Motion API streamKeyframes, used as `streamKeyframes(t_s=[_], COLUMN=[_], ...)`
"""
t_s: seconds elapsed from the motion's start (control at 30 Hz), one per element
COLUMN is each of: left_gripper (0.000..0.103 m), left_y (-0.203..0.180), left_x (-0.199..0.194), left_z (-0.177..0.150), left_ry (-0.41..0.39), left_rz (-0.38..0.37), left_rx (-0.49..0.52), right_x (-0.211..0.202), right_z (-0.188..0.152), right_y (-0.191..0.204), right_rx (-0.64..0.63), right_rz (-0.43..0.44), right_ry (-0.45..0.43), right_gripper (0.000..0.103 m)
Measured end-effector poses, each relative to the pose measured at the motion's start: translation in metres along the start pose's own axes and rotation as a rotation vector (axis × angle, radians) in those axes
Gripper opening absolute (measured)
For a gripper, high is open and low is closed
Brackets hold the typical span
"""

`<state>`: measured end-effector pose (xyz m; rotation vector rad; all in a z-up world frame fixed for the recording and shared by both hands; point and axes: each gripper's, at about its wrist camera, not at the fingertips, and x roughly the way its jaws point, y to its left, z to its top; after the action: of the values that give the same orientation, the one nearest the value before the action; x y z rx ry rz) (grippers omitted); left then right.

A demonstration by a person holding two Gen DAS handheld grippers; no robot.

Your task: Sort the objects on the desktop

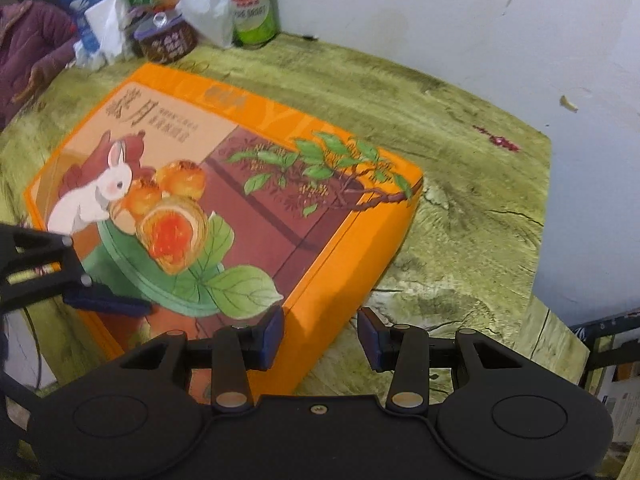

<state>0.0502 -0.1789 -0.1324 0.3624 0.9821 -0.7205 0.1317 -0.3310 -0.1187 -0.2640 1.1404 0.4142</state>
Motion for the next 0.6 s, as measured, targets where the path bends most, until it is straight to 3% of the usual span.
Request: streamKeyframes(t_s=[0.6], left_gripper=[0.067], left_y=[0.001], left_x=[0.012], left_z=[0.007], left_ry=[0.071], left_rz=[0.013], left_rx=[0.022], right_x=[0.011], right_z=[0.004], right_y=[-0.004], right_rx=[-0.032], right_rz=[0.039], right_ry=[0.035], right_gripper=[0.039])
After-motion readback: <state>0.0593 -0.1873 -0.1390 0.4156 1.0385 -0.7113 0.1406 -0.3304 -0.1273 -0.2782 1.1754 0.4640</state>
